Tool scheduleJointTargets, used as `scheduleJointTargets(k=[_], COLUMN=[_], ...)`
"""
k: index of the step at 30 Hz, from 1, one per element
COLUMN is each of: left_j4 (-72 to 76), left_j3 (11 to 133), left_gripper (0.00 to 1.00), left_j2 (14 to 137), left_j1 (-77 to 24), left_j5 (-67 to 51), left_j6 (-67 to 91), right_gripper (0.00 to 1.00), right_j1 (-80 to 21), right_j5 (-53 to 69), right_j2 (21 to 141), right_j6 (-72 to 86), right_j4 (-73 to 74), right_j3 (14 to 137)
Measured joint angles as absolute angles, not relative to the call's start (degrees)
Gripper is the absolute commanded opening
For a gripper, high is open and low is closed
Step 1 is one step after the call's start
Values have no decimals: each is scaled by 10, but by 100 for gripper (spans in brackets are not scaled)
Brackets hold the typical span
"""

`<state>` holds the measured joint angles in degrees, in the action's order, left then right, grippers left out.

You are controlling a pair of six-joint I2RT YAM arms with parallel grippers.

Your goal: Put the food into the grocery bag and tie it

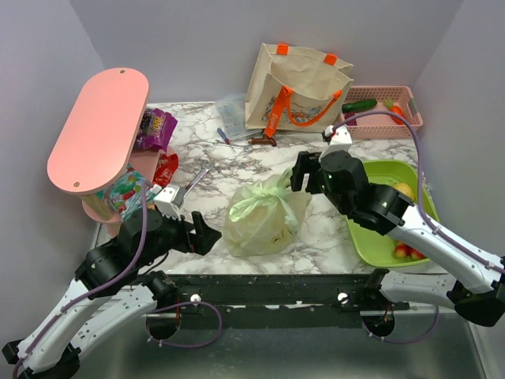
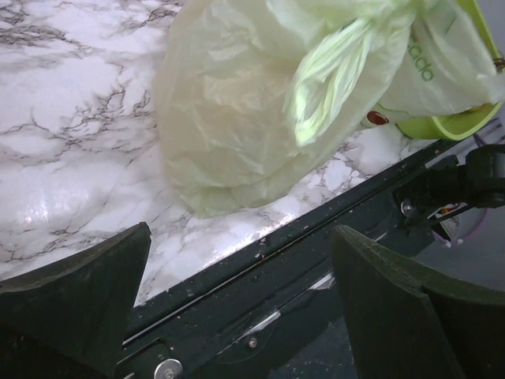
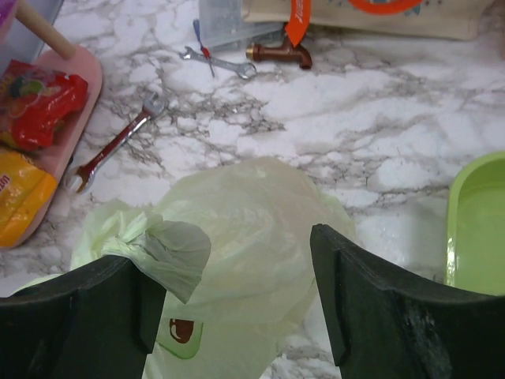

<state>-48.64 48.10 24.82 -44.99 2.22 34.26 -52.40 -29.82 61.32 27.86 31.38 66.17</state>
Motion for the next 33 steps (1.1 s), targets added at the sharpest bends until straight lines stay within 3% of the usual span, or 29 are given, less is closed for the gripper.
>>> scheduleJointTargets(k=[9, 18, 25, 33], left_j4=[-501, -500, -499, -499], left_j3=[440, 436, 435, 435], left_gripper=[99, 99, 99, 99], left_j2=[209, 167, 167, 167], left_j1=[-450, -450, -450, -450], left_j5=[37, 58, 60, 60], left_j6=[345, 348, 348, 348], right_gripper=[80, 94, 95, 96], right_j1=[-524, -524, -524, -524], right_j5=[-303, -134, 20, -23], right_j2=[700, 701, 710, 693], right_j6=[226, 192, 220, 290], right_j4=[314, 376, 523, 675], right_j3=[788, 860, 835, 763])
